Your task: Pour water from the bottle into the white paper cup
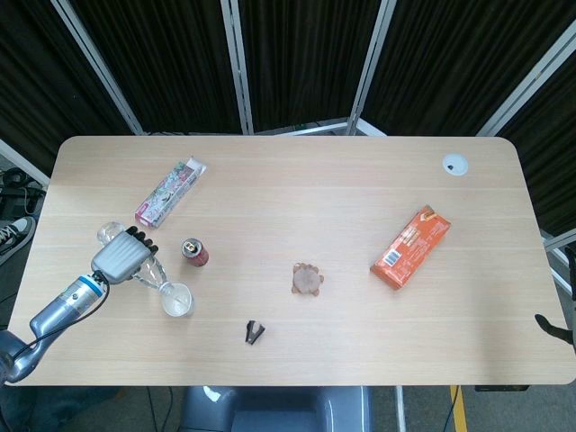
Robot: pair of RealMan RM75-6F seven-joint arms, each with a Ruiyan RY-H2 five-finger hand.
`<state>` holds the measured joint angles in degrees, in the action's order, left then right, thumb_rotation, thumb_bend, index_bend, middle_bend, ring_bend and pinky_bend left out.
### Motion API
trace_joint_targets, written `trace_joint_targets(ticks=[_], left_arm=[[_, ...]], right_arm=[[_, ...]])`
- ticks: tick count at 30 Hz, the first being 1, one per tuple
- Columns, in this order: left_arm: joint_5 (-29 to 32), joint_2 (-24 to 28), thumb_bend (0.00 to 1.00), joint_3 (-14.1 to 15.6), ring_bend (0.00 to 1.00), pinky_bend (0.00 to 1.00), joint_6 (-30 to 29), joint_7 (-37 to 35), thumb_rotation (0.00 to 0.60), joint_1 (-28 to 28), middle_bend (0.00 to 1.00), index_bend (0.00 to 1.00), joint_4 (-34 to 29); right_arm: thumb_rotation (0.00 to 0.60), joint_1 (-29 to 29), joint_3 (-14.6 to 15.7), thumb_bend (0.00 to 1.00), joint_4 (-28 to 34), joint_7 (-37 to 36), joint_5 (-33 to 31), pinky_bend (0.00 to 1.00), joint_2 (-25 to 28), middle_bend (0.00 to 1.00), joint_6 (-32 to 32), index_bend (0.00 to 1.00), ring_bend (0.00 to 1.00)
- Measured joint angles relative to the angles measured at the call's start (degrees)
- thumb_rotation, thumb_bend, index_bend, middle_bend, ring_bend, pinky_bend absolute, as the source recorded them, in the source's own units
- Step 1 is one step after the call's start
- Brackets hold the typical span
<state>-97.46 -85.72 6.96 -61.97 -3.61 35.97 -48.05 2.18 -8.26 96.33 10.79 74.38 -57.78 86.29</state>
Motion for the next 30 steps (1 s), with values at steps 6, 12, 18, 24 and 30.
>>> trace_joint_targets(ticks=[6,12,18,24,30], left_arm=[[0.11,-0.17,0.38,0.11,0.39,0.39,-0.05,0.24,0.6,-0.1,0.53,0.63,0.38],[0.21,-0.4,0.38,0.18,0.39,0.39,-0.3,-1.13,0.6,-0.25,0.53,0.63,0.91],[0.23,-0.25,0.37,0.24,0.39,0.39,-1.45,-8.16,0.6,-0.42,0.53,0.63,0.7],[0.75,0.38,0.32,0.34,0.39,0.39,-2.41,-19.09,0.6,-0.87,0.54,0.63,0.57],[3.65,0.66,0.31,-1.07,0.39,0.39,-2.39,-33.13,0.6,-1.63,0.54,0.63,-0.61]], right_arm=[[0.6,-0.04,-0.04,0.0,-0.01,-0.02,-0.12,0.0,0.03,0.0,0.02,0.0,0.0],[0.6,-0.02,-0.05,0.0,0.01,0.17,-0.26,0.0,0.0,0.0,-0.07,0.0,0.0],[0.6,0.0,-0.08,0.0,-0.01,0.33,-0.48,0.0,-0.06,0.0,-0.16,0.0,0.0],[0.6,0.16,0.05,0.0,-0.02,0.74,-0.42,0.0,-0.24,0.0,-0.43,0.0,0.0],[0.6,0.17,0.03,0.0,0.04,1.02,-0.45,0.0,-0.37,0.0,-0.34,0.0,0.0]])
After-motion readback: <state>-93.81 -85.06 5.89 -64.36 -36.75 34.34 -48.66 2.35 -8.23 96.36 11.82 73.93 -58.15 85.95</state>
